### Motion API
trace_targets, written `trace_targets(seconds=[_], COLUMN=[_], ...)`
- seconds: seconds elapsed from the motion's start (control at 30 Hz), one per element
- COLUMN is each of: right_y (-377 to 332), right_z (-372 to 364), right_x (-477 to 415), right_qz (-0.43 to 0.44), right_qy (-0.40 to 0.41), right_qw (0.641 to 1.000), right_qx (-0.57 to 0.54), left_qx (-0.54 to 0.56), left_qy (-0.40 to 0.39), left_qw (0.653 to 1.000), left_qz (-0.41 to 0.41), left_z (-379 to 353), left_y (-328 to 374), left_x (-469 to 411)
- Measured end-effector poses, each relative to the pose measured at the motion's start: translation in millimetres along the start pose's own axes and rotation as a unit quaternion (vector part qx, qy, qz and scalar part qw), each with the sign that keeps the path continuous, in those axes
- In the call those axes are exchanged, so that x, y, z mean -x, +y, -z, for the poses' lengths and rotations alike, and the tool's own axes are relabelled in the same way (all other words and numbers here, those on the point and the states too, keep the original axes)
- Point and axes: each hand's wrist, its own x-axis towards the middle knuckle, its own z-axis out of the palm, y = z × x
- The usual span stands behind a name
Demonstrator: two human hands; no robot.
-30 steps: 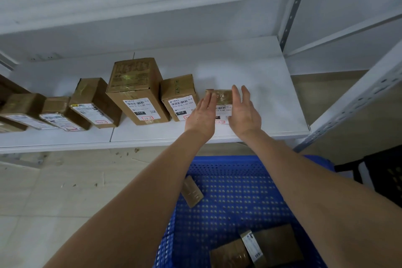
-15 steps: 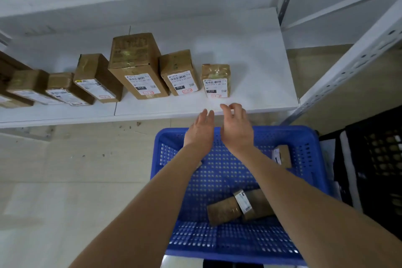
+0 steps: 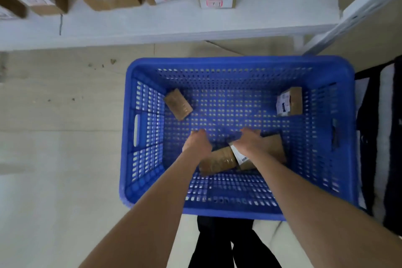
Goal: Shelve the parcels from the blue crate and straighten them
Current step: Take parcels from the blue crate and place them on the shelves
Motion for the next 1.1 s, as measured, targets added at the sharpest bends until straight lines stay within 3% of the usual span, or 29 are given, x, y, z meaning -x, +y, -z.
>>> trace_targets(seconds=[0.13, 0.23, 0.3, 0.37, 0.47, 0.57, 0.7, 0.83, 0.93, 1.1], right_y=[12.8, 12.3, 5.6, -3.1, -12.1, -13.8, -13.1, -26.4, -45.7, -72.6], right_z=[-44.8, -62.8, -69.6, -76.6, -92.5, -113.8, -128.5, -110.3, -74.0, -9.7], right_x=[-30.8, -43.6, -52.7, -62.0, -72.9, -79.7, -83.9, -84.7, -70.4, -2.4], right_qz=[-0.005, 0.052, 0.143, 0.22, 0.241, 0.243, 0.257, 0.269, 0.266, 0.287], right_qy=[0.003, 0.05, 0.089, 0.055, -0.026, -0.045, -0.046, 0.012, 0.074, 0.177], right_qw=[0.999, 0.987, 0.957, 0.916, 0.853, 0.827, 0.831, 0.884, 0.906, 0.902], right_qx=[0.047, 0.144, 0.234, 0.331, 0.463, 0.506, 0.492, 0.383, 0.321, 0.271], left_qx=[0.044, 0.048, 0.039, 0.069, 0.048, 0.078, 0.163, 0.282, 0.34, 0.481], left_qy=[-0.015, -0.061, -0.057, -0.05, -0.089, -0.107, -0.085, 0.016, 0.092, 0.083], left_qw=[0.998, 0.995, 0.994, 0.99, 0.988, 0.984, 0.973, 0.944, 0.925, 0.859], left_qz=[0.035, 0.062, 0.089, 0.113, 0.115, 0.121, 0.14, 0.169, 0.144, 0.156], left_z=[-50.8, -79.3, -90.7, -98.0, -108.4, -118.3, -108.2, -80.3, -38.3, 39.6], left_y=[-12.3, -20.5, -29.0, -37.3, -45.3, -55.5, -56.3, -52.4, -48.8, -28.7], left_x=[-41.8, -69.0, -83.5, -93.7, -102.0, -117.0, -118.4, -116.1, -102.2, -40.7])
